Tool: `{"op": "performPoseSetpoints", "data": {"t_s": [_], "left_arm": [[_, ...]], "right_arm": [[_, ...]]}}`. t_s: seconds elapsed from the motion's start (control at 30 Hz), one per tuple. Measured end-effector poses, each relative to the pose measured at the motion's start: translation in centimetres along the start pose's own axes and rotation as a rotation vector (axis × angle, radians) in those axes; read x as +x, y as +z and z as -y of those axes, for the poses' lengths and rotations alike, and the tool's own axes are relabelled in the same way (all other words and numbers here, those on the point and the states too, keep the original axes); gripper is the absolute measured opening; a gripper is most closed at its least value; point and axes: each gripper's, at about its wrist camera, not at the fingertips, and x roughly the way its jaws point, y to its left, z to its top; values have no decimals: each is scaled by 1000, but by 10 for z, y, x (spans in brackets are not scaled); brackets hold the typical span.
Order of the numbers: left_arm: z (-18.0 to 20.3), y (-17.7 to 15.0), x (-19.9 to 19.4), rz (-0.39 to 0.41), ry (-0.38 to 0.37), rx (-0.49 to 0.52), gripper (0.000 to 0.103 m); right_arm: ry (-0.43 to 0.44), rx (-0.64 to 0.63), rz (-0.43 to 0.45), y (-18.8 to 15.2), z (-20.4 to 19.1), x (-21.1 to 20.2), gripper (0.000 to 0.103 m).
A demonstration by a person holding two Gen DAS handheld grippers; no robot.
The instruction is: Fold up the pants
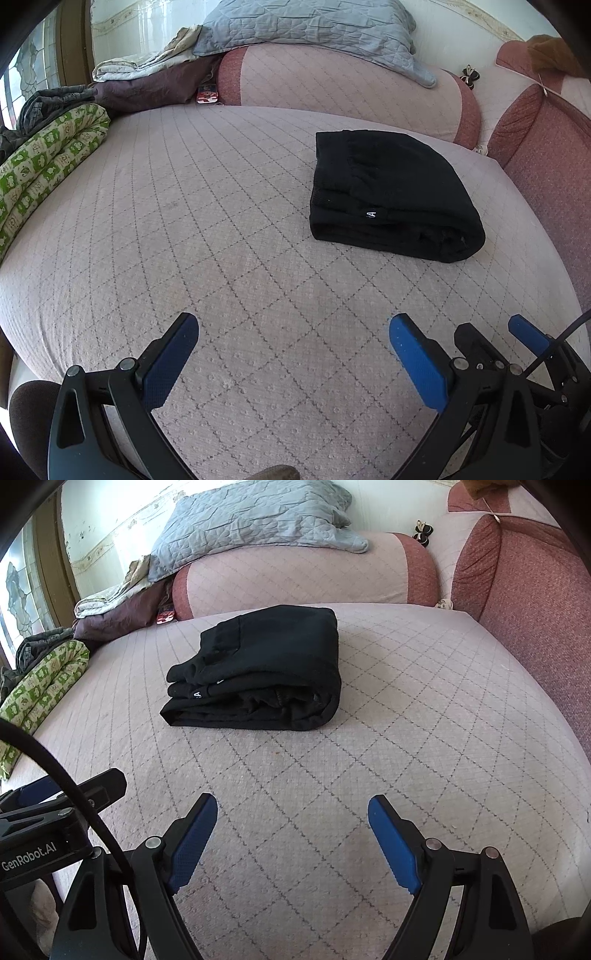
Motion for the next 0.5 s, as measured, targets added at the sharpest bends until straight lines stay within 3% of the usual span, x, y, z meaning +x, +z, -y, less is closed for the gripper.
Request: {"op": "performPoseSetpoints", "data": {"t_s": [0.5], "left_arm": [[1,-1,4,-16,-4,-11,103]], "right_arm": [[13,-11,-11,-1,-1,0,88]]}}
